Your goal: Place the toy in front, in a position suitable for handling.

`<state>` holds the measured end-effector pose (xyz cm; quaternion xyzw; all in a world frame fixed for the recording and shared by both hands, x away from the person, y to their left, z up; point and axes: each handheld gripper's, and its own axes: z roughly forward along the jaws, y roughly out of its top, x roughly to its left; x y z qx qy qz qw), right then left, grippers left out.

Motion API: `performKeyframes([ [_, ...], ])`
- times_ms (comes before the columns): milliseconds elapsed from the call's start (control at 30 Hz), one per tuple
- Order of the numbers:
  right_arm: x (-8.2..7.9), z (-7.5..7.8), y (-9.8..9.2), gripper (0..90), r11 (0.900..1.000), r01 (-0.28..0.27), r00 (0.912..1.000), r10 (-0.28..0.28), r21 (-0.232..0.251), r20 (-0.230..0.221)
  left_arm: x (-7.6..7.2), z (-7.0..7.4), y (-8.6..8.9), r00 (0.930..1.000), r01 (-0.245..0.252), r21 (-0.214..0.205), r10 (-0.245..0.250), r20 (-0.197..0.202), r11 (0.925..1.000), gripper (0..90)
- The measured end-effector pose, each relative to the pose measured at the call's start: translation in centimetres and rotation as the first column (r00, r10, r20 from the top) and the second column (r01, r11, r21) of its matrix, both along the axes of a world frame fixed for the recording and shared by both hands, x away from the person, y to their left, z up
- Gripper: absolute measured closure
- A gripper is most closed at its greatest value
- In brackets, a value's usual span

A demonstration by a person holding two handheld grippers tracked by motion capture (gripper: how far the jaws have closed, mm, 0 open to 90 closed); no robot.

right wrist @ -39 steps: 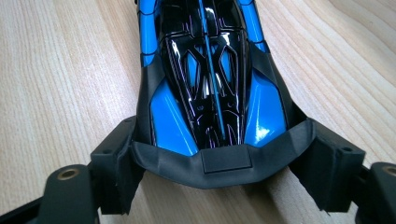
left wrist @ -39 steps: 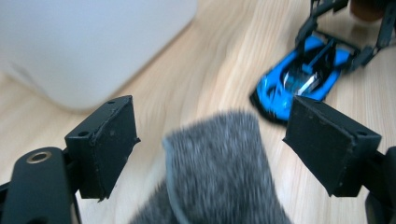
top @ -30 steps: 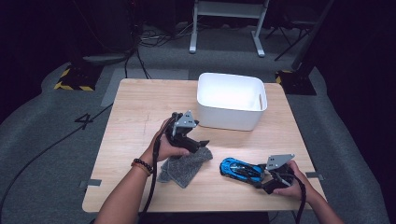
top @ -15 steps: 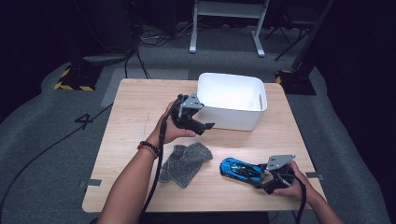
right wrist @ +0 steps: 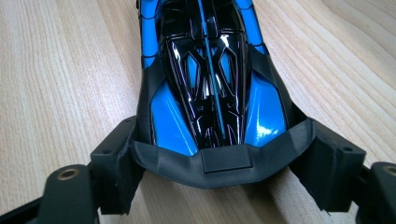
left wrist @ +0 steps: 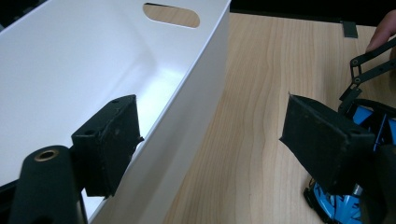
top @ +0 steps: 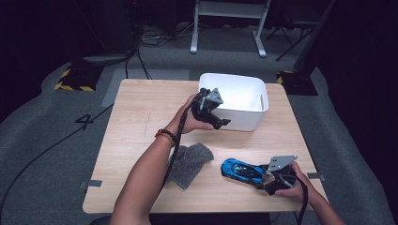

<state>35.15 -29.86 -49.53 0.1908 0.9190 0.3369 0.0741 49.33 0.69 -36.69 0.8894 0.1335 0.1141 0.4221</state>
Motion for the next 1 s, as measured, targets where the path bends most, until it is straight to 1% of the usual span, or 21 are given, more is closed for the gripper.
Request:
performKeyframes([
  [100,0.0,0.0,0.0,24.4,1.0,0.0,1.0,0.0,0.0,0.0,0.5,-0.2,-1.1,0.9999,0.002,0.011,-0.002,-0.015,0.9999,21.9],
  [133,0.0,0.0,0.0,24.4,1.0,0.0,1.0,0.0,0.0,0.0,0.5,-0.2,-1.1,0.9999,0.002,0.011,-0.002,-0.015,0.9999,22.5],
  [200,0.0,0.0,0.0,24.4,1.0,-0.003,1.0,0.003,0.001,0.001,1.1,-0.4,-2.0,0.9999,0.004,0.037,-0.003,-0.017,0.9993,26.2],
  [233,0.0,0.0,0.0,24.3,1.0,-0.004,1.0,0.004,0.001,0.001,1.3,-0.6,-2.3,0.9996,0.001,0.036,0.0,-0.029,0.9994,27.7],
  [267,0.0,0.0,0.0,24.3,1.0,-0.004,1.0,0.004,0.002,0.002,1.4,-0.6,-2.5,0.9993,-0.001,0.047,0.002,-0.038,0.9989,29.8],
  [300,0.0,0.0,0.0,24.3,1.0,-0.004,1.0,0.004,0.002,0.002,1.6,-0.7,-2.7,0.9994,-0.003,0.058,0.005,-0.035,0.9983,32.0],
  [333,0.0,0.0,0.0,24.3,1.0,-0.004,1.0,0.004,0.003,0.002,1.7,-0.8,-2.9,0.9991,-0.006,0.06,0.009,-0.042,0.9982,33.6],
  [367,0.0,0.0,-0.1,24.3,1.0,-0.004,1.0,0.004,0.004,0.002,1.8,-0.8,-3.1,0.9989,0.0,0.06,0.002,-0.046,0.9982,37.6],
  [400,0.0,0.0,-0.1,24.3,1.0,-0.004,1.0,0.004,0.004,0.003,1.9,-0.8,-3.3,0.9992,0.001,0.077,0.002,-0.04,0.997,39.3],
  [467,0.0,-0.1,-0.1,24.3,1.0,-0.004,1.0,0.004,0.006,0.004,2.0,-0.9,-3.4,0.9993,0.002,0.08,0.001,-0.037,0.9968,45.5],
  [533,0.0,-0.1,-0.1,24.3,1.0,-0.004,1.0,0.004,0.007,0.005,2.2,-0.9,-3.3,0.9994,0.0,0.073,0.003,-0.033,0.9973,54.8],
  [600,0.0,-0.1,-0.1,24.3,1.0,-0.003,1.0,0.003,0.008,0.006,2.4,-1.1,-3.3,0.9991,-0.003,0.082,0.007,-0.041,0.9966,56.8],
  [633,0.0,-0.1,-0.1,24.2,1.0,-0.003,1.0,0.003,0.008,0.006,2.5,-1.2,-3.4,0.9995,-0.006,0.105,0.009,-0.029,0.9945,57.0],
  [700,0.0,-0.1,-0.1,24.2,1.0,-0.001,1.0,0.001,0.007,0.005,2.7,-2.1,-3.9,0.9989,-0.012,0.186,0.02,-0.042,0.9824,56.8],
  [733,0.0,-0.1,-0.1,24.2,1.0,0.0,1.0,0.0,0.007,0.005,2.6,-2.3,-4.1,0.9995,-0.023,0.184,0.026,-0.016,0.9827,53.1],
  [767,0.0,-0.1,-0.1,24.2,1.0,0.0,1.0,0.0,0.007,0.005,2.7,-2.1,-4.0,0.9993,-0.015,0.158,0.02,-0.031,0.9874,61.1],
  [800,0.0,-0.1,-0.1,24.2,1.0,0.0,1.0,0.0,0.008,0.006,2.8,-2.0,-3.9,0.999,-0.002,0.141,0.008,-0.044,0.99,67.0],
  [833,0.0,-0.1,-0.1,24.2,1.0,0.002,1.0,-0.002,0.009,0.005,2.7,-2.0,-3.8,0.9993,0.0,0.137,0.005,-0.037,0.9906,72.3],
  [900,0.0,-0.1,-0.1,24.2,0.9999,0.001,1.0,-0.001,0.01,0.005,2.5,-1.9,-3.8,0.9993,0.009,0.162,-0.003,-0.037,0.9868,72.8],
  [933,0.0,-0.1,-0.1,24.2,0.9999,0.001,1.0,-0.001,0.01,0.005,2.5,-1.9,-3.8,0.9993,0.009,0.162,-0.003,-0.037,0.9868,73.2],
  [1000,0.0,-0.1,-0.1,24.2,0.9999,-0.001,1.0,0.001,0.012,0.005,2.2,-1.7,-3.4,0.9988,0.029,0.175,-0.021,-0.044,0.9842,73.7],
])
